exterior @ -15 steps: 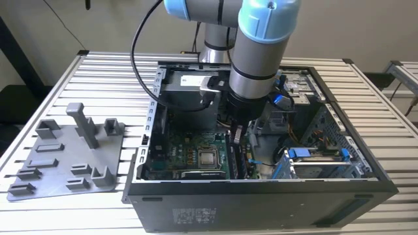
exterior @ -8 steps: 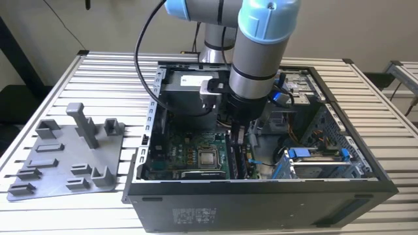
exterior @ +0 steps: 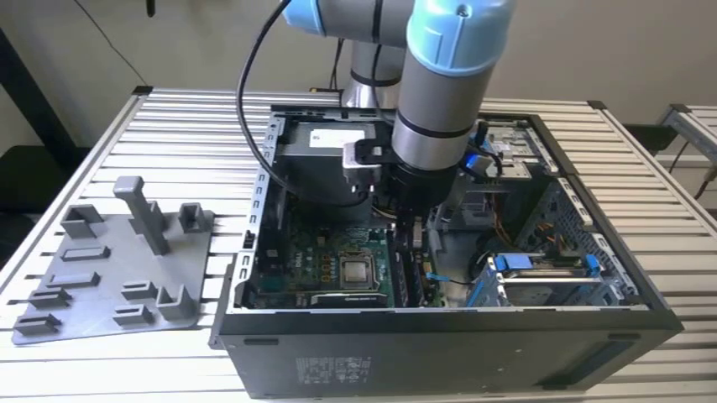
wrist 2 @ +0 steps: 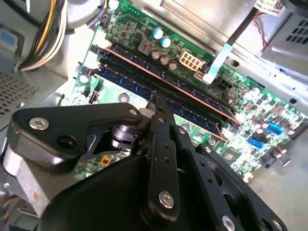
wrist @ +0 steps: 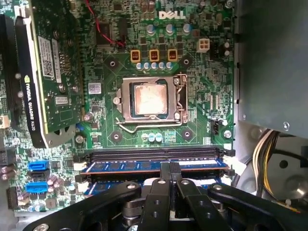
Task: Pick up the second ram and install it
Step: 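Press down the second ram until it locks into place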
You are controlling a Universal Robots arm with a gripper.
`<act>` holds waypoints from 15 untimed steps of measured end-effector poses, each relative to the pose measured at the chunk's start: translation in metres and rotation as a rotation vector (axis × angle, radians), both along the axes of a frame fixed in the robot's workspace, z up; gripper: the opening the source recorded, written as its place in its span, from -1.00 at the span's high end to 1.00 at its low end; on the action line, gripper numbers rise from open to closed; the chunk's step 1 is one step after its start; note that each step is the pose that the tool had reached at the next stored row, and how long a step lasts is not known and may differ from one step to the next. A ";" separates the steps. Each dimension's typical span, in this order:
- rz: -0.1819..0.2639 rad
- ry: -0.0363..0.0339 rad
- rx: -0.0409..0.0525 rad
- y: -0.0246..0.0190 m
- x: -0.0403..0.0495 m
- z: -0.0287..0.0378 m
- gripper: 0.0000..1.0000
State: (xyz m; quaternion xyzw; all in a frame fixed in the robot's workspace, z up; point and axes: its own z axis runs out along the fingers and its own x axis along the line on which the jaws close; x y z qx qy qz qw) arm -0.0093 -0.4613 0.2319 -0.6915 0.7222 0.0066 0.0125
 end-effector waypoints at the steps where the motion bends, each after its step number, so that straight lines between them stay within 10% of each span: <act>1: 0.004 -0.0007 -0.0001 0.0000 -0.0013 -0.0001 0.79; 15: 0.004 0.0067 -0.0001 -0.0139 0.0012 -0.0018 0.79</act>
